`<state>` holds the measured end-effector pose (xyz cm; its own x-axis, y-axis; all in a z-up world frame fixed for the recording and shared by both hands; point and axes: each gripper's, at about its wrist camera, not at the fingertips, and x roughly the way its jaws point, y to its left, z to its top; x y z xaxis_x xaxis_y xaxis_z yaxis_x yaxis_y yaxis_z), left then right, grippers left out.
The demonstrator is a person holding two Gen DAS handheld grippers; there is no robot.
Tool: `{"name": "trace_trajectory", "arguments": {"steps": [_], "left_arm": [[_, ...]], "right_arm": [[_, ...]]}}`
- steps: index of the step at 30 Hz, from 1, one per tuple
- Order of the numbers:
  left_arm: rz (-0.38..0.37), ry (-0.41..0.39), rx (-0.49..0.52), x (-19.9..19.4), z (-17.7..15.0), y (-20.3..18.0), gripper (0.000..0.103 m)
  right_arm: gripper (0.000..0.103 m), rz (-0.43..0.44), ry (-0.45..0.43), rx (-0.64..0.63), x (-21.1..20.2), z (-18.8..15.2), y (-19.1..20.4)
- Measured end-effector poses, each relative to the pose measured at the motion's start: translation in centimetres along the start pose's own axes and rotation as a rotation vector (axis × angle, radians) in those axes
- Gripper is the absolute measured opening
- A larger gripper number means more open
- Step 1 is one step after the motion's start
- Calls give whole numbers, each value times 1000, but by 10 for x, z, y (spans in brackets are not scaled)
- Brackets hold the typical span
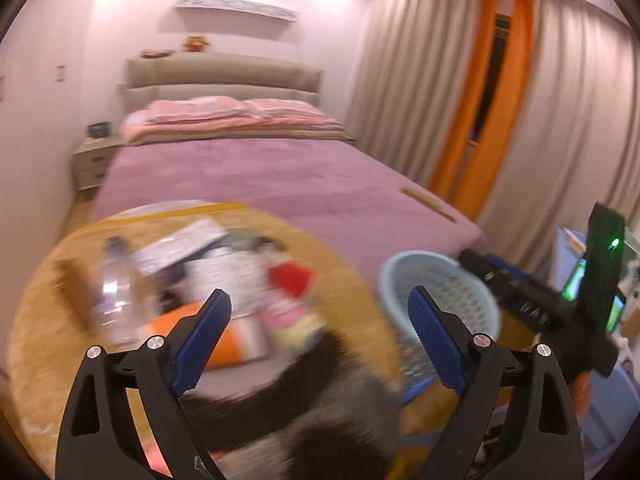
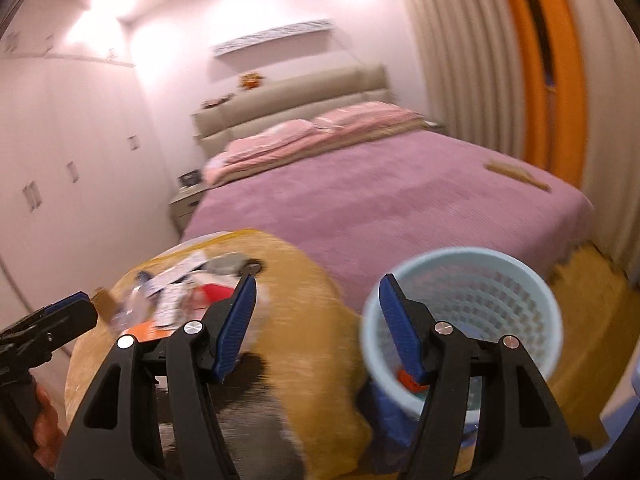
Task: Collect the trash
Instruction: 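Grasp the pink packet with the left tool while the right grasps the pink yogurt bottle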
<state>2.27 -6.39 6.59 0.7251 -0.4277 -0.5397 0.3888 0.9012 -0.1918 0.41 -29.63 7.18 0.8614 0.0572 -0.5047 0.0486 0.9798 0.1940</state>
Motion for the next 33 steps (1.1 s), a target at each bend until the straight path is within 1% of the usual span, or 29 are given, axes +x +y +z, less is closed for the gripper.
{"name": "trace_trajectory", "arguments": {"steps": [2, 4, 8, 9, 10, 12, 15, 20, 23, 25, 27, 29, 30, 31, 33], "left_arm": [[33, 0, -23, -13, -9, 21, 91], [62, 11, -51, -23, -24, 44, 92], [103, 80, -98, -24, -53, 80, 92], [109, 100, -113, -22, -60, 89, 92], [101, 129, -128, -19, -71, 97, 92], [89, 159, -144, -14, -85, 109, 92], [72, 212, -144, -3, -100, 117, 92], [70, 274, -135, 13, -112, 119, 92], [106, 323, -91, 24, -121, 115, 92], [136, 331, -49, 28, -125, 109, 92], [169, 339, -4, 29, -125, 104, 89], [191, 344, 25, 31, -126, 99, 79], [205, 346, 39, 31, -125, 97, 76], [220, 346, 60, 31, -125, 95, 67], [216, 346, 70, 30, -124, 93, 61]], "right_arm": [[60, 23, 12, -36, 8, -2, 19], [60, 41, 38, -62, 19, -6, 36], [60, 90, 101, -92, 46, -16, 65], [60, 94, 115, -100, 52, -19, 70], [60, 99, 132, -109, 59, -21, 76], [60, 102, 158, -125, 70, -26, 84], [60, 98, 186, -146, 85, -35, 93], [60, 92, 228, -162, 107, -44, 95], [60, 88, 252, -171, 118, -48, 95], [60, 84, 267, -174, 125, -50, 94], [60, 87, 284, -165, 132, -52, 92], [60, 93, 300, -153, 138, -53, 91], [60, 92, 307, -149, 141, -54, 90], [60, 92, 311, -146, 142, -54, 90], [61, 106, 320, -135, 145, -54, 88]]}}
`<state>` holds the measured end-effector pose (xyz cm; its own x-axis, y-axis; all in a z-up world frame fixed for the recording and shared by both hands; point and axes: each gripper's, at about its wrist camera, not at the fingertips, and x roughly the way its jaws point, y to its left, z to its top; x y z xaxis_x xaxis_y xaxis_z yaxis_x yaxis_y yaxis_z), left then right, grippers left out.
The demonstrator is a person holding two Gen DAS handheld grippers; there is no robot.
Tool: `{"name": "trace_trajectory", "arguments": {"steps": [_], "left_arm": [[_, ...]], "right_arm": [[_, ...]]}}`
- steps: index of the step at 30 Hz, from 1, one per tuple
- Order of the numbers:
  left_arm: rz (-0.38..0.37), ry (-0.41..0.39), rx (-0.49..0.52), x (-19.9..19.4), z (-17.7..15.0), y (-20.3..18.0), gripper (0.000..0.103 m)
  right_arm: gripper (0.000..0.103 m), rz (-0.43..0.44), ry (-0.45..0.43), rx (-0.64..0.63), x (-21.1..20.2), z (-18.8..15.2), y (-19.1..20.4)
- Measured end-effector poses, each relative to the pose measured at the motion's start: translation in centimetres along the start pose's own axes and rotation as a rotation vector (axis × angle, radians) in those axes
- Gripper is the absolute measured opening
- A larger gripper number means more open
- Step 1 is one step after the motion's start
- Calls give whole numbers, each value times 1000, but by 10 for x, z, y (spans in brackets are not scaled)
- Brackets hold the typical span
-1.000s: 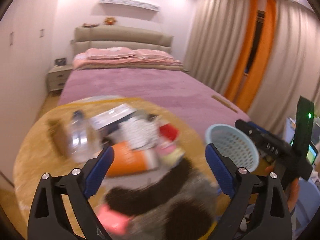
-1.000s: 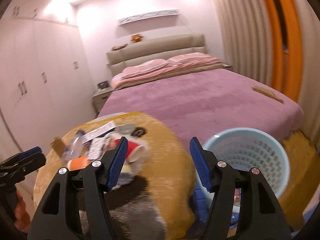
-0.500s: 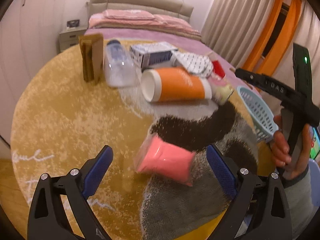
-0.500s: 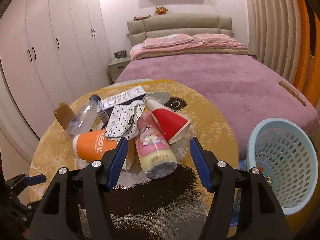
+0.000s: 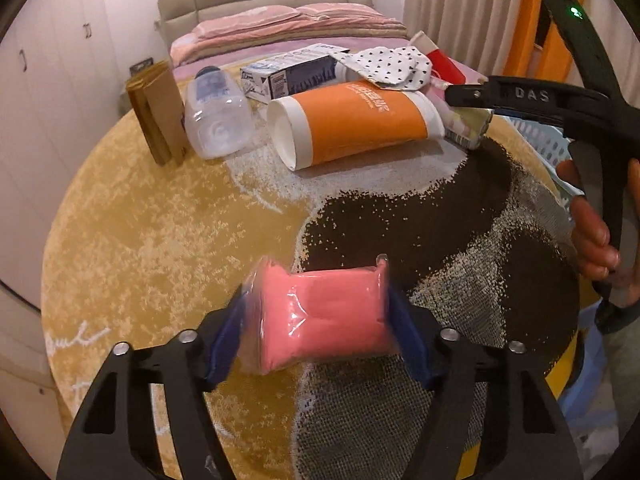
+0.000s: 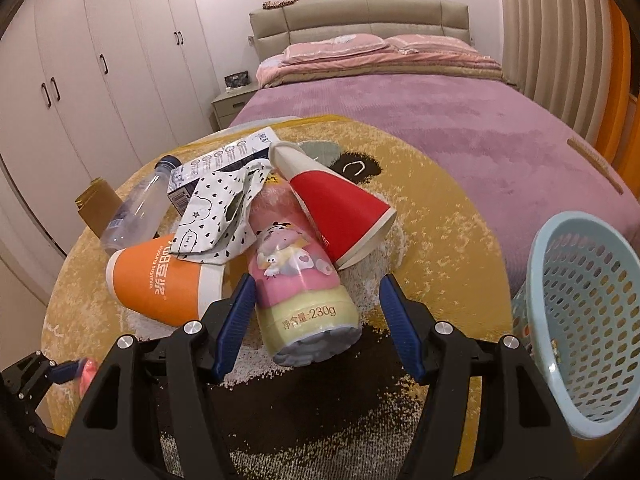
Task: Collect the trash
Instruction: 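Grasp the pink packet with the left tool while the right grasps the pink yogurt bottle, then carry the pink packet and yogurt bottle over the blue basket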
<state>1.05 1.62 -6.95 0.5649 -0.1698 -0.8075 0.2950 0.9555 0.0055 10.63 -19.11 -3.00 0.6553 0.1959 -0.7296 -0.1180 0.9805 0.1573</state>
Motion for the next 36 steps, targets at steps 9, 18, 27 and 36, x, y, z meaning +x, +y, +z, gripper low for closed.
{"name": "trace_trajectory", "arguments": {"steps": [9, 18, 27, 36], "left_arm": [[-20, -42, -64, -11, 7, 10, 55], [-48, -118, -65, -31, 22, 8, 54], [-76, -143, -65, -35, 30, -2, 54], [-95, -159, -64, -37, 41, -5, 54]], "right_arm": [[60, 41, 61, 20, 16, 6, -1], [51, 72, 112, -8, 2, -9, 1], [50, 82, 178, -62, -52, -65, 1], [69, 131, 174, 1, -43, -53, 5]]}}
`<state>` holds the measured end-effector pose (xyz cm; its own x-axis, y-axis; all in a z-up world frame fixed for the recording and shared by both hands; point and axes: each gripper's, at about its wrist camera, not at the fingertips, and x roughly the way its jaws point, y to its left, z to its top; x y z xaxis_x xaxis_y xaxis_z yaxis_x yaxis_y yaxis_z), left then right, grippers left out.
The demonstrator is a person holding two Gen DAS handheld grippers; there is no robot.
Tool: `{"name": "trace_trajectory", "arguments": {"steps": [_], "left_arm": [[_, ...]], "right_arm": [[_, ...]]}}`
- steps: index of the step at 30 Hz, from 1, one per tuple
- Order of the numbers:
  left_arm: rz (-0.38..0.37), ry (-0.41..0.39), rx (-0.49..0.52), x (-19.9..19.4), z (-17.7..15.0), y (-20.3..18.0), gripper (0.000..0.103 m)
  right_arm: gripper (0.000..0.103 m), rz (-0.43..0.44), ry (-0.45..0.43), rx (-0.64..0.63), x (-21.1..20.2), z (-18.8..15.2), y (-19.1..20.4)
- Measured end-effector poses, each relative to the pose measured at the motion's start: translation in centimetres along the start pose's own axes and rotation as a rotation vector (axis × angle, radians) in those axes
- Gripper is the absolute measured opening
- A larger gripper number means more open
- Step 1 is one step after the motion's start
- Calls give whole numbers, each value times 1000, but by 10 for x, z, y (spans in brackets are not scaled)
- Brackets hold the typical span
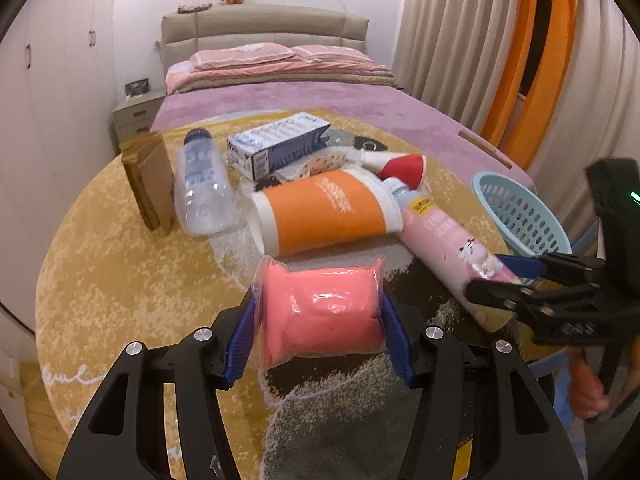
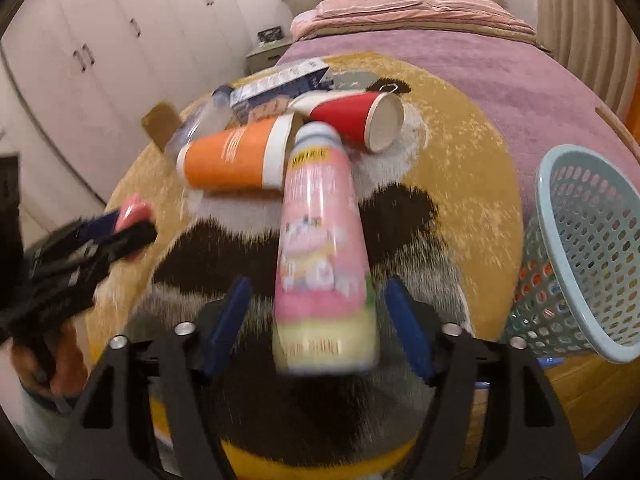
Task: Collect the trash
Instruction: 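Carry the pink packet and yogurt bottle over the blue basket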
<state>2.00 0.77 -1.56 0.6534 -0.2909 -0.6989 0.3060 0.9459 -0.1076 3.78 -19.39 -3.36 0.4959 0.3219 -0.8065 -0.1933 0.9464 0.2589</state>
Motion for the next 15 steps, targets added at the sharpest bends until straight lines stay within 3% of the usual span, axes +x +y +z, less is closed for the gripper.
{"name": "trace_trajectory", "arguments": {"steps": [4, 5, 6, 7, 15], "left_arm": [[-4, -18, 14, -4, 9, -5, 54], [-3, -23, 19, -5, 12, -6, 54], [-2, -27, 24, -5, 14, -8, 54], [-2, -33, 30, -6, 17, -9, 54], [-20, -64, 71, -4, 39, -26, 54]], "right_arm": [[67, 8, 40, 35, 21, 14, -3], [63, 11, 46, 34, 24, 16, -2], [50, 8, 57, 26, 27, 16, -1], [46, 9, 66, 19, 28, 16, 0], [46, 73, 16, 31, -15, -3, -10]]}}
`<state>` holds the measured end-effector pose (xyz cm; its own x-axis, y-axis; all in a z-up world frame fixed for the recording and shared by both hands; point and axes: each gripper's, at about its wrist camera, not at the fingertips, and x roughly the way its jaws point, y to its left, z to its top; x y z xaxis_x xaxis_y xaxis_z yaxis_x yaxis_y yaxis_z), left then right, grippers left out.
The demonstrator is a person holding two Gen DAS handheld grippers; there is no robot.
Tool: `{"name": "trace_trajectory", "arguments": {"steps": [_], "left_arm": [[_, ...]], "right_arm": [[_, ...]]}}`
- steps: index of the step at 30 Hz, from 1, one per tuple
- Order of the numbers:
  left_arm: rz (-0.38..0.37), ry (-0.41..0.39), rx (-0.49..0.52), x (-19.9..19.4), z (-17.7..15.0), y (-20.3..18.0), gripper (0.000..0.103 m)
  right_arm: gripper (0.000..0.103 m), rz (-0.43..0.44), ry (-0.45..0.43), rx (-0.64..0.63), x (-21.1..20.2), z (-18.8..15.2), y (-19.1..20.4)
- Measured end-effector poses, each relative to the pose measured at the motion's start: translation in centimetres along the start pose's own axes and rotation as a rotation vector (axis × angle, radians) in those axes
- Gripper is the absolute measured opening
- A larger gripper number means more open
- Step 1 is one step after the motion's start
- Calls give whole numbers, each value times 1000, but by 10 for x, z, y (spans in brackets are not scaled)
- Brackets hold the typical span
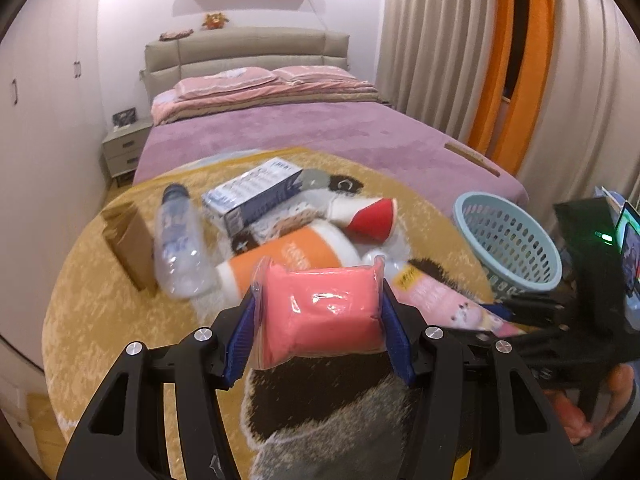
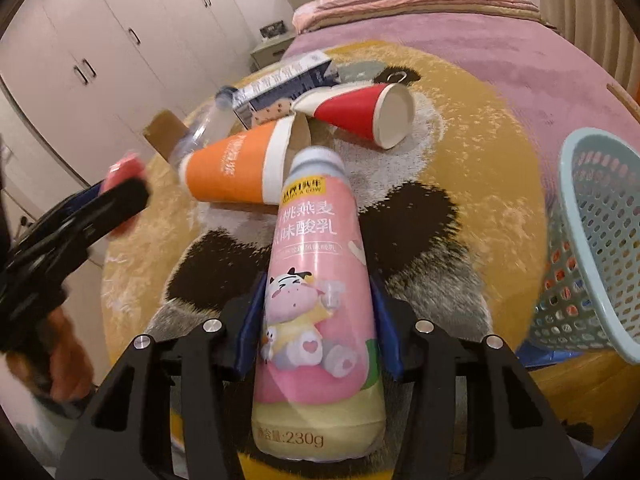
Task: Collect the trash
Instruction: 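Carry the pink packet and yogurt bottle over the blue basket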
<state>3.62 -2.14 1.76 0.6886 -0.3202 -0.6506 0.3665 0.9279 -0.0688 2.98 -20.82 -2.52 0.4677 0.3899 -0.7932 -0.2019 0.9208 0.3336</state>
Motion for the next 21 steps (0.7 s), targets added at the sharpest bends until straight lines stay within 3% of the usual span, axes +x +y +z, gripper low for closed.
{"name": "trace_trajectory", "arguments": {"steps": [10, 16, 21], "left_arm": [[-61, -37, 75, 13, 34, -50, 54], [-131, -79, 147, 25, 67, -96, 54], [-224, -69, 185, 52, 94, -142, 54]], "right_arm": [[46, -6, -167, 62, -70, 1, -31], [46, -110, -315, 164, -121, 4, -83], [46, -253, -395, 279, -147, 5, -139]]}}
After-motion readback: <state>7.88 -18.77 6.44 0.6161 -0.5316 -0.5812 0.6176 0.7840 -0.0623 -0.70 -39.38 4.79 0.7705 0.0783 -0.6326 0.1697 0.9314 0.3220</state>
